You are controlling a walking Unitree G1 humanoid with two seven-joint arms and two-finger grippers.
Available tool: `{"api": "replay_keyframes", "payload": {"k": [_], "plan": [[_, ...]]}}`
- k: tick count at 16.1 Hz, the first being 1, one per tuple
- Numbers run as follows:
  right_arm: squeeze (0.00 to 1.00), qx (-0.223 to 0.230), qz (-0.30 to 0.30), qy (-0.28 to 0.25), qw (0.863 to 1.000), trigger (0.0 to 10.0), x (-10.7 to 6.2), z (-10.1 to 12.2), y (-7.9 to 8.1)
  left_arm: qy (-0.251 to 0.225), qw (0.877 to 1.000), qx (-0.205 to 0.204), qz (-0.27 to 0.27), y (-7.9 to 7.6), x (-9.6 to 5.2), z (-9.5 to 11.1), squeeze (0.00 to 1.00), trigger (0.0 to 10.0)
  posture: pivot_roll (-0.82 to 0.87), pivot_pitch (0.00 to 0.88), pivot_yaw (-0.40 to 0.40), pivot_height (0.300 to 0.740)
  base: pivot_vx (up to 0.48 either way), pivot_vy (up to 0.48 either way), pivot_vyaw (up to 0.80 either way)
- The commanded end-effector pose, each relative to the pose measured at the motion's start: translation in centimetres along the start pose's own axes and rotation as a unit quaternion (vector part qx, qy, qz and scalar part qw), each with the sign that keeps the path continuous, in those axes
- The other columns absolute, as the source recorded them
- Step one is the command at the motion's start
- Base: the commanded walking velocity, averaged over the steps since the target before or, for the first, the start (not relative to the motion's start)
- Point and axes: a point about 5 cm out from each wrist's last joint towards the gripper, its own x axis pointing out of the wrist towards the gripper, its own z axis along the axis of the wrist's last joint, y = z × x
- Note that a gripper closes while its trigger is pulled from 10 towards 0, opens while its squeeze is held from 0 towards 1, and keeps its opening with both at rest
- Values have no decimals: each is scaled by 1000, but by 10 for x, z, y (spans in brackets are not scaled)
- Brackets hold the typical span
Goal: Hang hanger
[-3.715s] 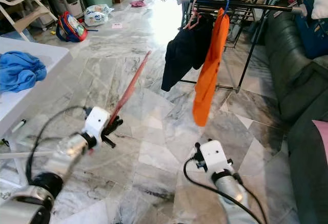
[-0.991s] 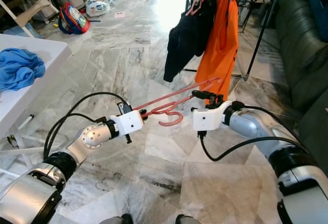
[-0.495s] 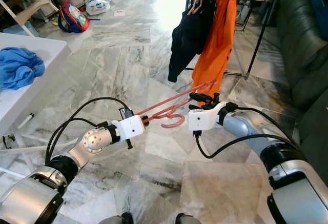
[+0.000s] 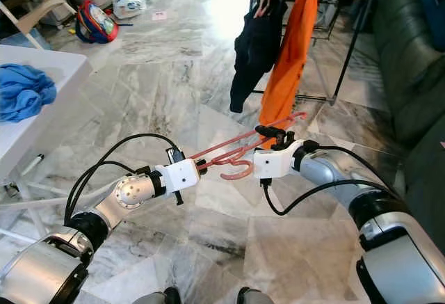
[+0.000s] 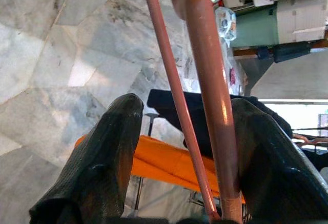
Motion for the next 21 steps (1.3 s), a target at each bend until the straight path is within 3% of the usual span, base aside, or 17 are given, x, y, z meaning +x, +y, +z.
{"api": "replay_keyframes", "payload": {"k": [1,2,3,9,21], "plan": [[0,-12,15,-11,1000,10000,3,4,0,-14,1000,7,-8,-3,0,3,0,10000,-79,198,63,740,0,0,0],[0,-11,24,-15,1000,3373,3,4,0,-14,1000,7,-8,-3,0,3,0,10000,-78,197,63,740,0,0,0],[0,-11,31,-18,999,0,3,4,0,-14,1000,7,-8,-3,0,3,0,10000,-78,197,62,740,0,0,0],[0,-24,102,-25,994,0,4,6,11,-15,1000,8,-7,-3,1,3,0,10000,-75,190,58,740,0,0,0],[0,-16,74,-30,997,0,4,6,5,-8,999,26,30,6,0,3,0,10000,-72,184,56,740,0,0,0]]}}
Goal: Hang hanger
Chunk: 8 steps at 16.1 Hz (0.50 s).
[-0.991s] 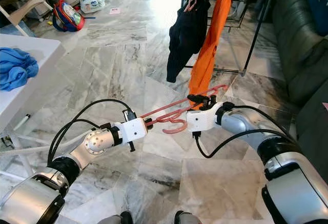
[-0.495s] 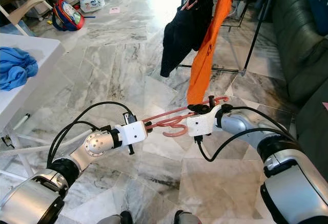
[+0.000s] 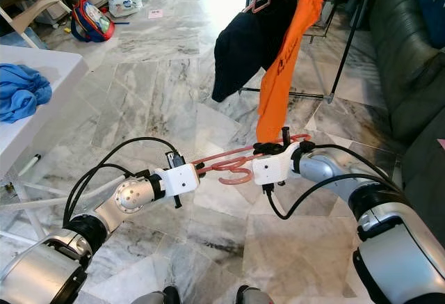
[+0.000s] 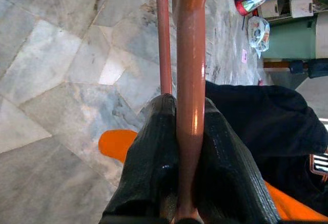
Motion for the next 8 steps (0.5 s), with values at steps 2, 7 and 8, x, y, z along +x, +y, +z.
{"api": "replay_keyframes", "payload": {"k": [2,7,8], "plan": [[0,-4,0,-15,1000,0,3,5,0,-15,999,11,32,11,1,6,0,10000,-72,184,55,740,0,0,0],[0,-52,-83,24,995,1255,1,-1,-22,-1,992,48,117,32,-3,6,0,10000,-73,191,56,740,0,0,0],[0,-62,-93,26,993,10000,1,-1,-24,3,990,56,131,36,-4,5,0,10000,-73,192,56,740,0,0,0]]}}
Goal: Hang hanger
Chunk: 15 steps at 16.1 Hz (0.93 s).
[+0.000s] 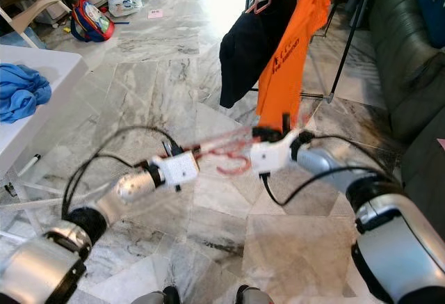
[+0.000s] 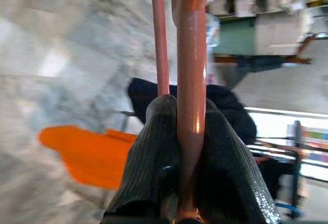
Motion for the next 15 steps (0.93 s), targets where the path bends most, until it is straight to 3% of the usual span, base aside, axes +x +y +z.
{"api": "replay_keyframes", "payload": {"k": [1,4,5,6,11,12,13,14,15], "plan": [[0,-18,-4,10,1000,10000,-1,-2,2,12,999,4,46,13,-4,-5,0,10000,-72,194,57,740,0,0,0],[0,-24,-18,18,999,10000,0,-3,3,15,997,20,74,21,-5,-6,0,10000,-72,197,58,740,0,0,0],[0,-27,-24,22,999,157,0,-4,3,16,996,27,80,22,-5,-6,0,10000,-72,198,58,740,0,0,0],[0,-38,-34,33,998,0,0,-6,2,18,995,35,95,25,-5,-7,0,10000,-72,199,57,740,0,0,0],[0,-51,-46,49,996,0,1,-8,3,23,990,53,130,32,-6,-8,0,10000,-71,200,56,740,0,0,0],[0,-50,-46,47,997,4549,1,-8,3,23,990,55,131,32,-6,-8,0,10000,-70,200,55,740,0,0,0],[0,-51,-45,46,997,8353,2,-7,4,24,989,57,132,32,-6,-8,0,10000,-70,200,55,740,0,0,0],[0,-51,-45,46,997,10000,2,-7,4,23,989,58,133,32,-6,-8,0,10000,-70,200,54,740,0,0,0],[0,-51,-47,46,997,10000,2,-7,4,23,989,57,133,31,-6,-8,0,10000,-72,200,54,740,0,0,0]]}}
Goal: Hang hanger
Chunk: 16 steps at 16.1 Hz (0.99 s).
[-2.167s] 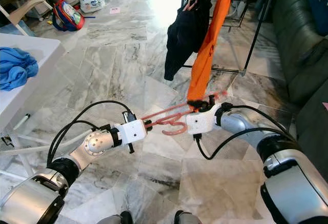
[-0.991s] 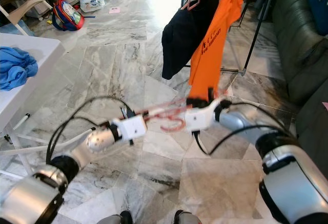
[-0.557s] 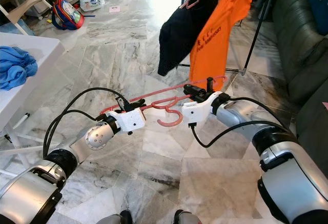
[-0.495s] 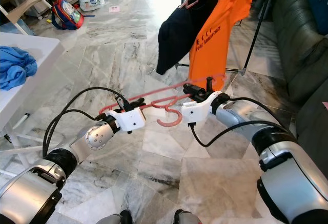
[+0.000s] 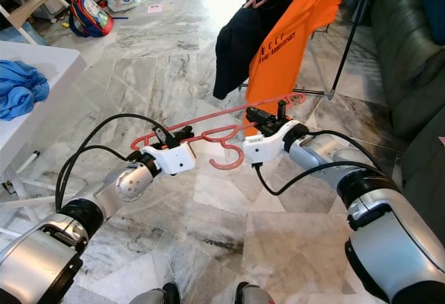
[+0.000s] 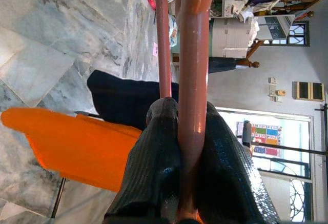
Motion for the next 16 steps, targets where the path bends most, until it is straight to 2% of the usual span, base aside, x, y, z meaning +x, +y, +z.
{"api": "replay_keyframes", "payload": {"k": [1,2,3,4,5,6,7,8,9,16], "plan": [[0,-2,33,32,999,10000,-8,-11,11,20,999,-3,48,16,-3,-9,0,10000,-72,200,54,740,0,0,0],[0,0,33,32,999,10000,-8,-11,11,20,999,-3,47,16,-3,-9,0,10000,-72,200,54,740,0,0,0],[0,12,37,27,999,6706,-8,-10,12,20,999,-4,47,16,-3,-9,0,10000,-73,199,53,740,0,0,0],[0,19,36,20,999,0,-9,-9,12,20,999,-5,47,16,-3,-9,0,10000,-73,199,53,740,0,0,0],[0,20,39,19,999,0,-9,-9,13,20,999,-5,47,15,-3,-9,0,10000,-74,199,53,740,0,0,0],[0,19,41,20,999,2941,-9,-9,14,20,999,-6,46,15,-3,-9,0,10000,-74,199,52,740,0,0,0],[0,18,41,21,999,2941,-9,-9,14,20,999,-6,47,15,-3,-9,0,10000,-74,199,52,740,0,0,0],[0,22,41,24,999,10000,-9,-9,14,21,999,-6,46,15,-3,-9,0,10000,-74,199,52,740,0,0,0],[1000,45,36,20,998,10000,-9,-8,12,21,999,-7,46,15,-3,-9,0,10000,-73,199,51,740,0,0,0],[1000,51,64,11,997,10000,-8,-5,16,20,999,-9,43,14,-4,-10,0,10000,-71,200,51,740,0,0,0]]}}
